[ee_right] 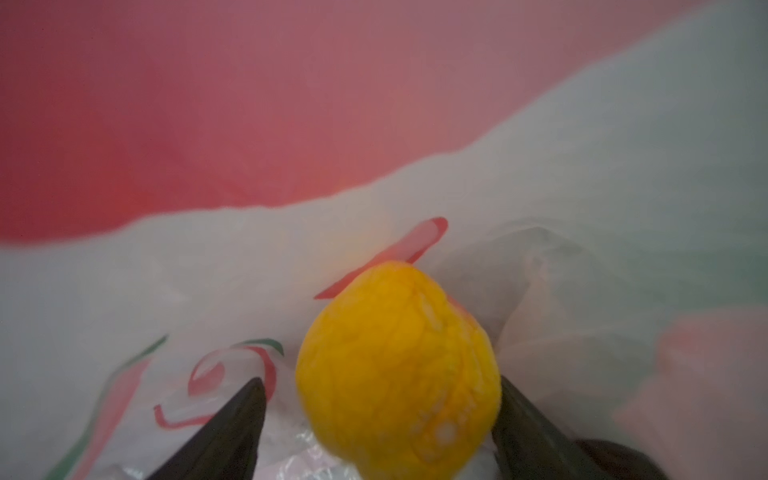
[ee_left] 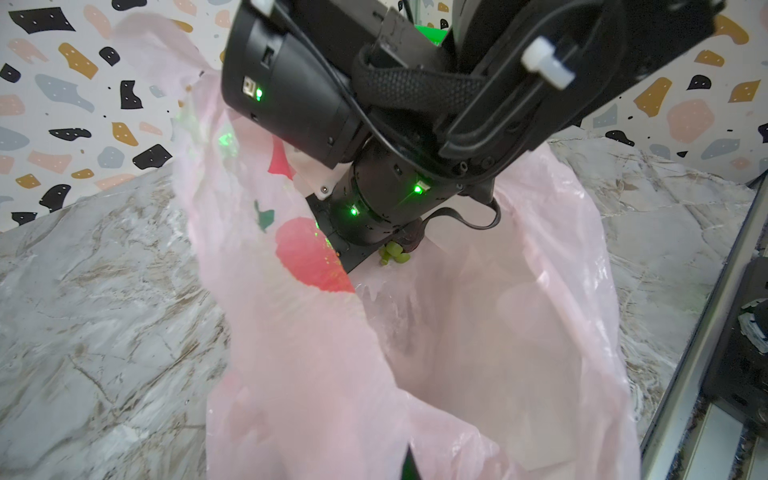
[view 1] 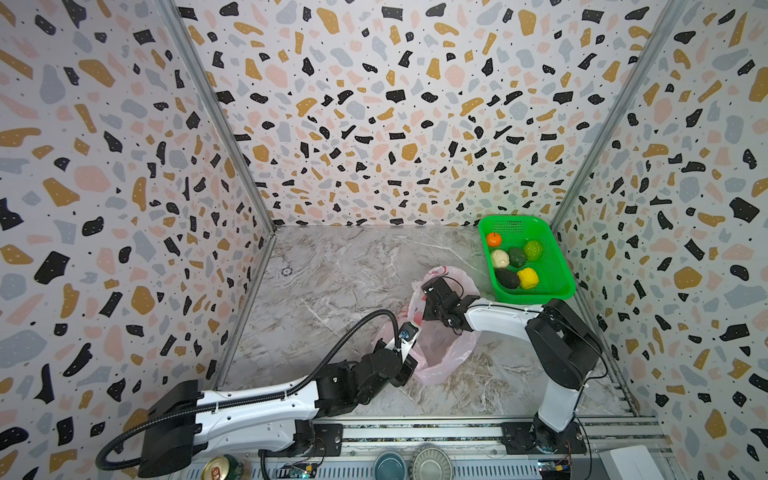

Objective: Untie the knot of the plastic bag and take out the fruit
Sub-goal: 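Close the right gripper on the yellow pepper and lift it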

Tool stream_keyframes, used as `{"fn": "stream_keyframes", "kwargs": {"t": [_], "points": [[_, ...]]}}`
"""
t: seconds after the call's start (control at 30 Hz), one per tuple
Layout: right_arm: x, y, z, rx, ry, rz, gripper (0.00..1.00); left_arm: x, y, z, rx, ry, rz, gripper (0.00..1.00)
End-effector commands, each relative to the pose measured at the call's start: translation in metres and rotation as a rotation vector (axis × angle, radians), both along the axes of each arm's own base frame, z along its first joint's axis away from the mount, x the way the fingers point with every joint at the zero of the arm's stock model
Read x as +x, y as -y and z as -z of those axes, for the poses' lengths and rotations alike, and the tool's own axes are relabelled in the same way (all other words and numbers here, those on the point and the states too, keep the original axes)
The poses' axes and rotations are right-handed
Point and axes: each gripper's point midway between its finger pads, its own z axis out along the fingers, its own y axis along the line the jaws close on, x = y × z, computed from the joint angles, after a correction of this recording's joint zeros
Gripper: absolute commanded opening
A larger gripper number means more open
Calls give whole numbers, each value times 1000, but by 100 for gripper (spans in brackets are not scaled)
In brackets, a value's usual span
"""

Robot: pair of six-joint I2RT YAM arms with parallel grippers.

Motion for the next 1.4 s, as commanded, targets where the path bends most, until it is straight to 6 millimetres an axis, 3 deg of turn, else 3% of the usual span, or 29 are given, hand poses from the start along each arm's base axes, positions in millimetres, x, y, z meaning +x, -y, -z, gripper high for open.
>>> {"fn": "stream_keyframes", "kwargs": {"t": [0.0, 0.13, 0.33, 0.53, 0.7, 0.93, 1.37], "points": [[14, 1, -10, 6, 60, 48, 85, 0, 11, -19, -52, 22, 24, 0], [20, 4, -6, -13, 86, 66, 81, -1, 12, -19, -54, 20, 31, 0], [21, 4, 2, -33, 78, 66, 67, -1, 11, -19, -47, 22, 28, 0], [19, 0, -10, -18, 99, 42, 54, 1, 9, -15, -39, 20, 14, 0], [14, -5, -24, -4, 116, 12, 51, 4, 6, -14, -36, 23, -10, 0], [-9, -13, -39, 16, 114, -50, 51, 8, -1, -13, -30, 31, -54, 0], [-76, -31, -39, 49, 44, -178, 51, 13, -10, -13, -28, 43, -106, 0]]}}
